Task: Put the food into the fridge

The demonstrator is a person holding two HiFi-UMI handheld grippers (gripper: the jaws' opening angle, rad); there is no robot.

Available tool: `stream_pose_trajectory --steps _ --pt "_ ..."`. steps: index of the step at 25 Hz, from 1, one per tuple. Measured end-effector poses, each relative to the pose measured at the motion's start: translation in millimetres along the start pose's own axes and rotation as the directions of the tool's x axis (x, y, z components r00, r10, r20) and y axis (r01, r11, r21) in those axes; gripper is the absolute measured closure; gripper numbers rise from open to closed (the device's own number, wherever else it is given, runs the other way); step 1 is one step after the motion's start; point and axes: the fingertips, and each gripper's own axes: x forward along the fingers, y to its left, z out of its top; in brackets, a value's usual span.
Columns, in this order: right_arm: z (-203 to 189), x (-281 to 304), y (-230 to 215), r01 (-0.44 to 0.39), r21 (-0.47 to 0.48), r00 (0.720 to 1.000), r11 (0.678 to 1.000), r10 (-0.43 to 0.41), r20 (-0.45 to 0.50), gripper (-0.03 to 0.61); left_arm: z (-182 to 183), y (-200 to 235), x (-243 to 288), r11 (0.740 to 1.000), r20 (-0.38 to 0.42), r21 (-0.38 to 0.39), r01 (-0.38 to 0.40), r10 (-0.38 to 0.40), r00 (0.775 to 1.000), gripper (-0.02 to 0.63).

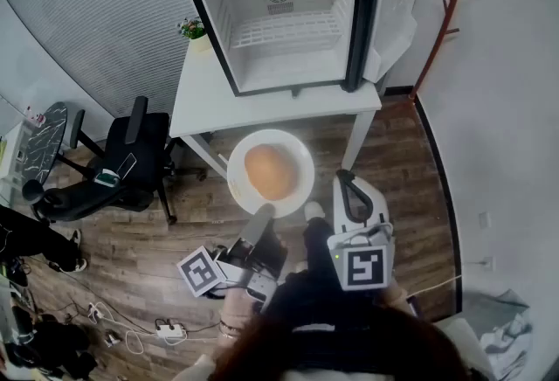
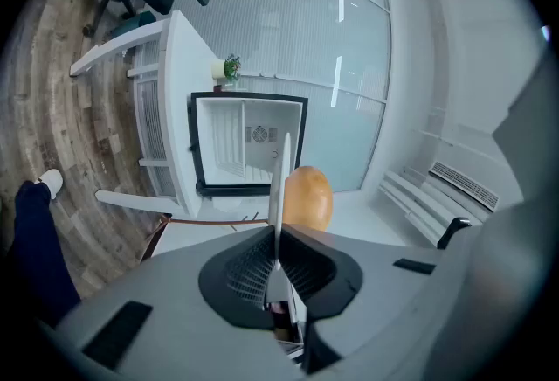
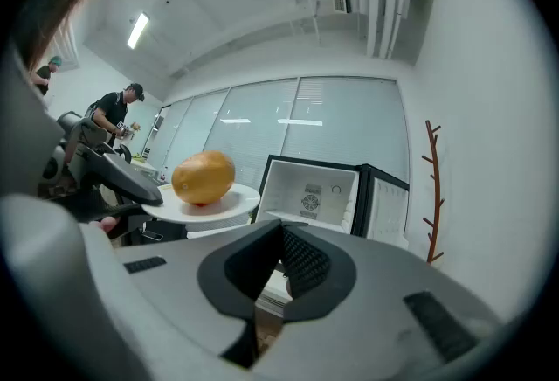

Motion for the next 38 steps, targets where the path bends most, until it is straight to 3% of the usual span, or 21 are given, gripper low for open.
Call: stream_pose_trajectory --steps 38 --pt "-29.6 101.9 -49.0 0.006 0.025 0.997 1.000 -0.004 -0.081 0.578 65.8 31.6 105.5 0.999 -0.023 -0.020 -0.040 0.040 0.999 0.598"
